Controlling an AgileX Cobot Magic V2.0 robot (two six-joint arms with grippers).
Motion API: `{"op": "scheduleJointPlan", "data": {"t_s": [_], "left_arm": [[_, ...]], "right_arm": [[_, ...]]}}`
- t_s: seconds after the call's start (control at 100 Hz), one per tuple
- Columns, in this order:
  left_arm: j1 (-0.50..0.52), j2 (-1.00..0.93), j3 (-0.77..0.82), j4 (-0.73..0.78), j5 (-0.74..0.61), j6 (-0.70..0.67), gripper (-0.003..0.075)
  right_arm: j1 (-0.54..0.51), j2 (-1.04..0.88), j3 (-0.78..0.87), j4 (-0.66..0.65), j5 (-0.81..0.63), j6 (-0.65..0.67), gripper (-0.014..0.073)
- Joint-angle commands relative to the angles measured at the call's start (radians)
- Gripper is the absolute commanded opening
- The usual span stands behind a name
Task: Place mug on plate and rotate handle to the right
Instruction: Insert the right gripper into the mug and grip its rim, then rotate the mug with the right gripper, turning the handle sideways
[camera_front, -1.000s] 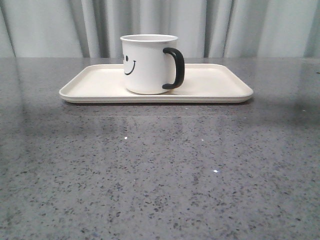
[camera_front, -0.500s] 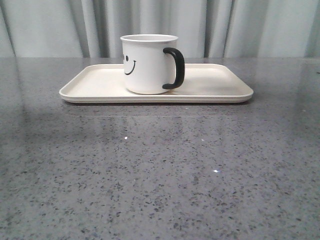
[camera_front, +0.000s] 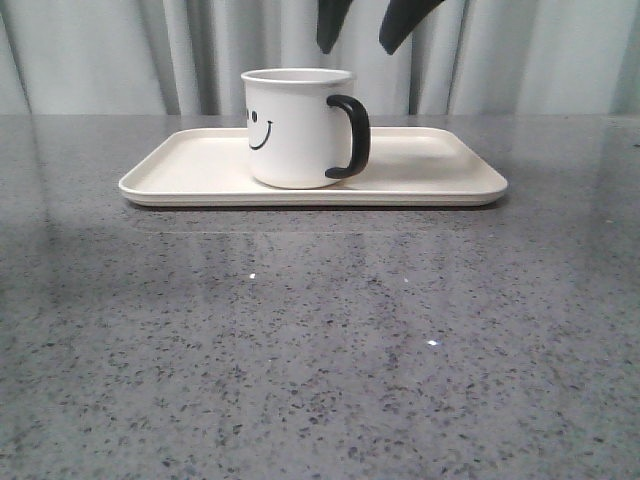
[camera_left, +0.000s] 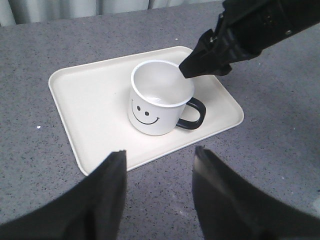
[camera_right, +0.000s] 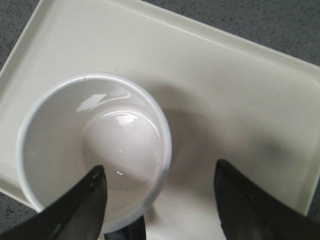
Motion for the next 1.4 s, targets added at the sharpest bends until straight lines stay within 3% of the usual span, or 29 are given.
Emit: {"op": "scheduleJointPlan", "data": {"t_s": [0.0, 0.17, 0.27, 0.6, 0.86, 1.15, 1.39], "left_arm": [[-0.004, -0.02, -0.027, -0.017, -0.054, -0.001, 0.0314], [-0.004, -0.022, -0.027, -0.017, -0.05, -0.001, 0.0314], [-0.004, -0.022, -0.027, -0.017, -0.049, -0.001, 0.0314], [-0.004, -0.022, -0.027, -0.017, -0.049, -0.001, 0.0314], [-0.004, -0.022, -0.027, -0.017, -0.045, -0.001, 0.0314], [-0.004, -0.022, -0.027, -0.017, -0.025, -0.001, 0.0314], [-0.004, -0.022, -0.027, -0.017, -0.022, -0.001, 0.0314]], "right_arm": [[0.002, -0.029, -0.04, 0.011, -0.04, -0.01, 0.047], [0.002, 0.005, -0.04, 0.016, -0.044, -0.01, 0.0461], [0.002, 0.008, -0.04, 0.016, -0.053, -0.01, 0.0407], [0.002, 0.017, -0.04, 0.016, -0.071, -0.01, -0.0077], [0.0, 0.017, -0.041, 0.002, -0.047, -0.041, -0.006], [-0.003, 0.017, -0.12, 0.002, -0.001, -0.355, -0.0061], [-0.003, 0.017, -0.156, 0.036, 0.029, -0.526, -0.0062]]}}
